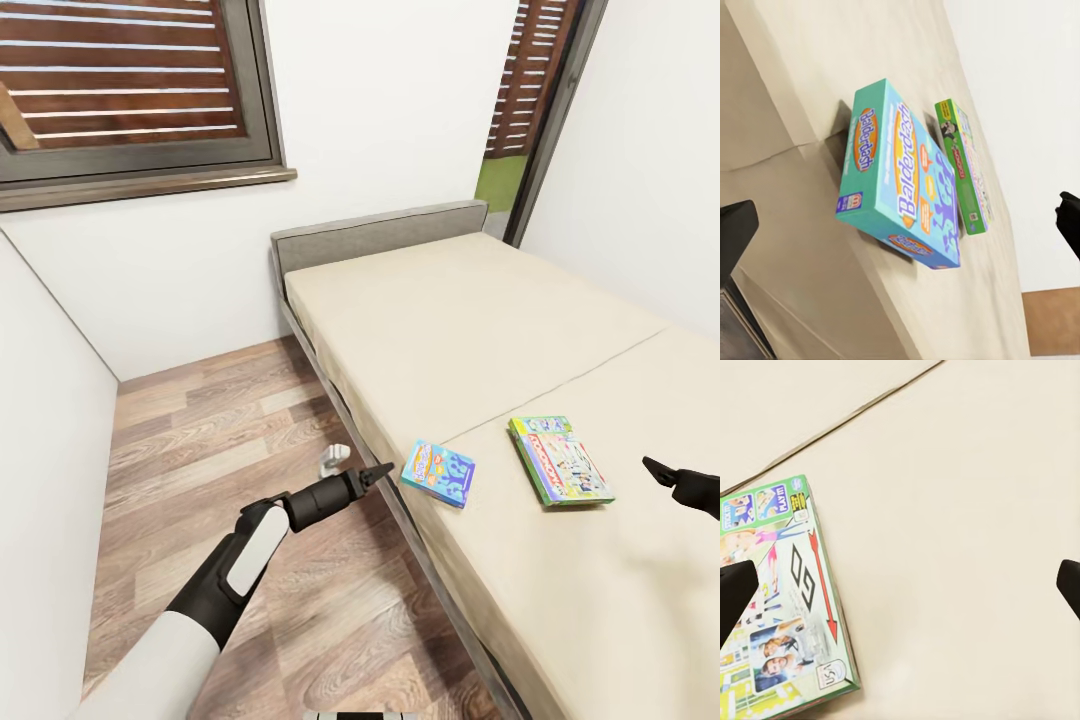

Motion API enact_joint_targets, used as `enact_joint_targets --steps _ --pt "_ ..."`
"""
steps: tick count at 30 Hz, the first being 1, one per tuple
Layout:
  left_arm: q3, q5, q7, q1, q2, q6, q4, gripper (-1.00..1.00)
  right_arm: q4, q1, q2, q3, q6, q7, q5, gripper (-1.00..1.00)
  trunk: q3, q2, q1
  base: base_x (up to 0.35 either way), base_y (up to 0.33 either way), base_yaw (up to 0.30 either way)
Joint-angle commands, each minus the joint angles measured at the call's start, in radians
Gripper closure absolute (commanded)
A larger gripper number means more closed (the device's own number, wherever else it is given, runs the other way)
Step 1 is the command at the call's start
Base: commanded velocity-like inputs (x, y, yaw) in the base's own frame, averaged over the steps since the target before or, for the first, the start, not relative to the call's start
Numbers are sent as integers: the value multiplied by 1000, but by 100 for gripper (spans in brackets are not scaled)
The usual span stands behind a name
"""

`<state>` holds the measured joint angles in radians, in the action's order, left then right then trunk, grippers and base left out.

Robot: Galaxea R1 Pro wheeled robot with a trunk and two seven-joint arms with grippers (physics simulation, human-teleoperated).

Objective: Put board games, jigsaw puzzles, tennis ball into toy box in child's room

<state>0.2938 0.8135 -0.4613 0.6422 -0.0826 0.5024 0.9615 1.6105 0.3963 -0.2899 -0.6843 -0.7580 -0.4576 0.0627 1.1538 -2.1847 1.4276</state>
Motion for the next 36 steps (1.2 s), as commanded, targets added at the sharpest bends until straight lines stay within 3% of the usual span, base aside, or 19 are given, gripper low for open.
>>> enact_joint_targets --steps 1,9,19,36 --pt "-1 9 1 0 0 8 -1 -100 1 1 0 -1 -7 -1 6 -100 1 0 0 0 0 0" --pt "-11 9 2 0 3 8 -3 -100 1 1 0 -1 -7 -1 6 -100 1 0 0 0 0 0" --pt "-48 8 0 0 7 7 -14 -100 0 1 -1 -1 -7 -1 6 -100 1 0 0 0 0 0" --pt "-58 7 -1 1 7 4 -42 -100 0 1 -1 -1 -7 -1 6 -100 1 0 0 0 0 -16"
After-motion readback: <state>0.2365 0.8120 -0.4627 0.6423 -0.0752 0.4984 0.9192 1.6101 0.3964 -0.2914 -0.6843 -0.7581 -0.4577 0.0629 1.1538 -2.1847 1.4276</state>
